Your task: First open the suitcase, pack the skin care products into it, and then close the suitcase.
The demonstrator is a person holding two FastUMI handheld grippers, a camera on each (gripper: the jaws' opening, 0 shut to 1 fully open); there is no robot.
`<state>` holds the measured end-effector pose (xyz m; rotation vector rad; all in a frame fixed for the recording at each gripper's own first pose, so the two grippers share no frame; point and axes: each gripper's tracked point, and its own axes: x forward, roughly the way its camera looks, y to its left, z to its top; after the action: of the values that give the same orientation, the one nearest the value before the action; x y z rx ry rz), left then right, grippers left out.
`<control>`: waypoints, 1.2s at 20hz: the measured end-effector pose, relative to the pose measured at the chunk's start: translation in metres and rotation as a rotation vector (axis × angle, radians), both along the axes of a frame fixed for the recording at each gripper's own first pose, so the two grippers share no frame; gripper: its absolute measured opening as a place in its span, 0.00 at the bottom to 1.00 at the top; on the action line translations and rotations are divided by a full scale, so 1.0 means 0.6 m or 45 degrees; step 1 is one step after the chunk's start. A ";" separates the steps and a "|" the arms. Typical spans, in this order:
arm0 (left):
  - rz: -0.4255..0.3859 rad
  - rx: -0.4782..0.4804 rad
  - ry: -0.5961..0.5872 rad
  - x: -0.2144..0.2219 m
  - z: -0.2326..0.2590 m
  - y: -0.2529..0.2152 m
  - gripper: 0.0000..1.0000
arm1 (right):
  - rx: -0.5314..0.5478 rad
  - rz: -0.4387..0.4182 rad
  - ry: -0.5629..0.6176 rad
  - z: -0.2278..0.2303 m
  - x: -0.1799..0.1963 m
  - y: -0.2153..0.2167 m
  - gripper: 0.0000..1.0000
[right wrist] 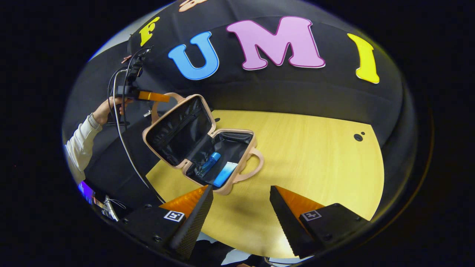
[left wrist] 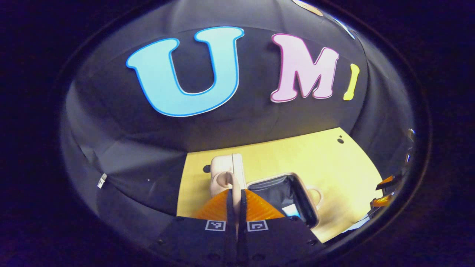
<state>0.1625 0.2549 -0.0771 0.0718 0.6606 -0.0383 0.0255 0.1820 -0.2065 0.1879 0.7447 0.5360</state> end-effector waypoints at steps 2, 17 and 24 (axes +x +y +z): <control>-0.032 -0.123 -0.014 0.001 -0.011 -0.075 0.06 | -0.009 -0.030 -0.006 -0.001 -0.014 -0.038 0.98; -0.022 -0.211 0.225 0.055 -0.371 -0.408 0.11 | -0.075 -0.310 0.042 -0.030 -0.111 -0.291 0.98; -0.021 -0.230 0.110 0.055 -0.357 -0.445 0.44 | -0.078 -0.309 -0.033 -0.030 -0.111 -0.325 0.98</control>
<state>0.1955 -0.0119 -0.2915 -0.0992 0.7400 -0.1170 -0.0413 -0.0130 -0.2246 0.2108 0.7005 0.2846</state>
